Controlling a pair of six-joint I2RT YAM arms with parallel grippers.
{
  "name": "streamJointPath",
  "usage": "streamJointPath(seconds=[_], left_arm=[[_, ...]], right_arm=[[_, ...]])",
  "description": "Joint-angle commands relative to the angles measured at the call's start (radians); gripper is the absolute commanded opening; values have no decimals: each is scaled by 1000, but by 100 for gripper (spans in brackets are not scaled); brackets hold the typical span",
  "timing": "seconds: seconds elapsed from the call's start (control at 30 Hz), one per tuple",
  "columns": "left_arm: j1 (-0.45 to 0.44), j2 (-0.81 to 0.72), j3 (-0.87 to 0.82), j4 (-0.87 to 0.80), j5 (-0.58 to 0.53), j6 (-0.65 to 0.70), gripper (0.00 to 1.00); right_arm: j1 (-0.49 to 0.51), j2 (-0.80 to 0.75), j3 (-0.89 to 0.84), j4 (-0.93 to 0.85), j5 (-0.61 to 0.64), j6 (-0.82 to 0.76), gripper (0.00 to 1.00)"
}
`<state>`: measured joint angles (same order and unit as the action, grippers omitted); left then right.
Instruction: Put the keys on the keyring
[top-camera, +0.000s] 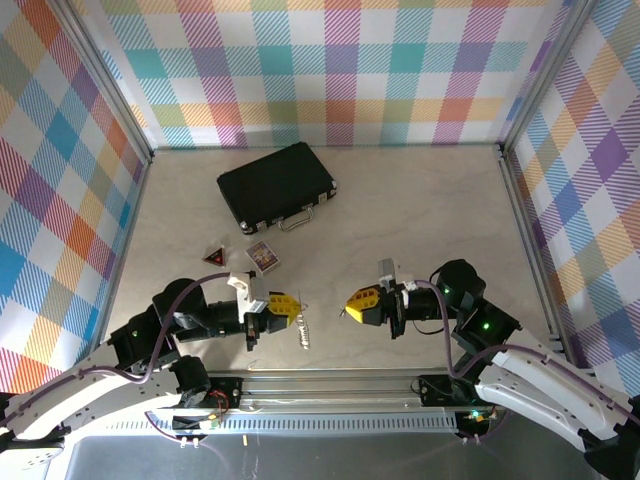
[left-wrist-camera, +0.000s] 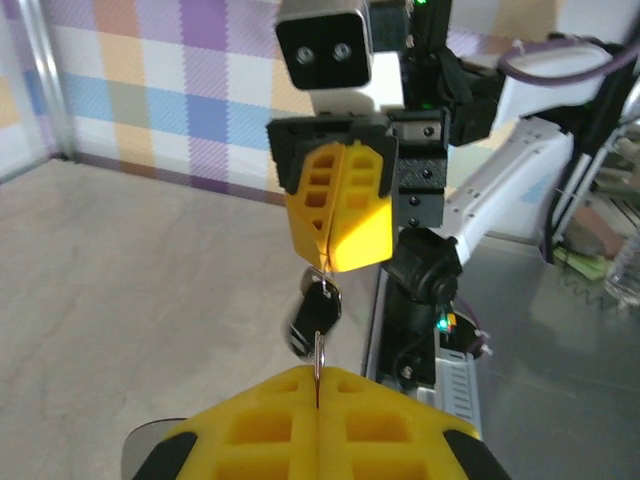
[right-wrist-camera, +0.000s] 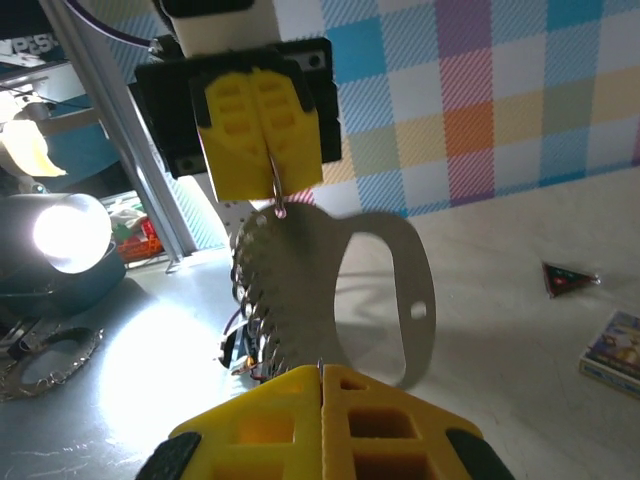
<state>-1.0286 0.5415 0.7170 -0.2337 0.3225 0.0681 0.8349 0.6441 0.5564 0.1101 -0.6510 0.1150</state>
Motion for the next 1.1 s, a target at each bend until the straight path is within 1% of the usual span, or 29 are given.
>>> streamJointPath(seconds=[0.0, 0.07, 0.3, 0.47, 0.9, 1.07], left_arm=[[6, 9, 36, 56, 90, 30, 0], [6, 9, 28, 74, 83, 36, 0], [7, 32, 7, 125, 92, 44, 0], [7, 50, -3, 153, 102, 45, 0], [6, 51, -26, 185, 60, 33, 0], [7, 51, -28, 183, 48, 32, 0]], right_arm=[[34, -18, 37, 51, 17, -27, 0], [48, -20, 41, 35, 53, -53, 0], [95, 3, 61, 43, 110, -93, 0], [132, 19, 59, 93, 166, -99, 0], [200, 26, 79, 94, 283, -152, 0], [213, 32, 91, 101, 291, -163, 0]])
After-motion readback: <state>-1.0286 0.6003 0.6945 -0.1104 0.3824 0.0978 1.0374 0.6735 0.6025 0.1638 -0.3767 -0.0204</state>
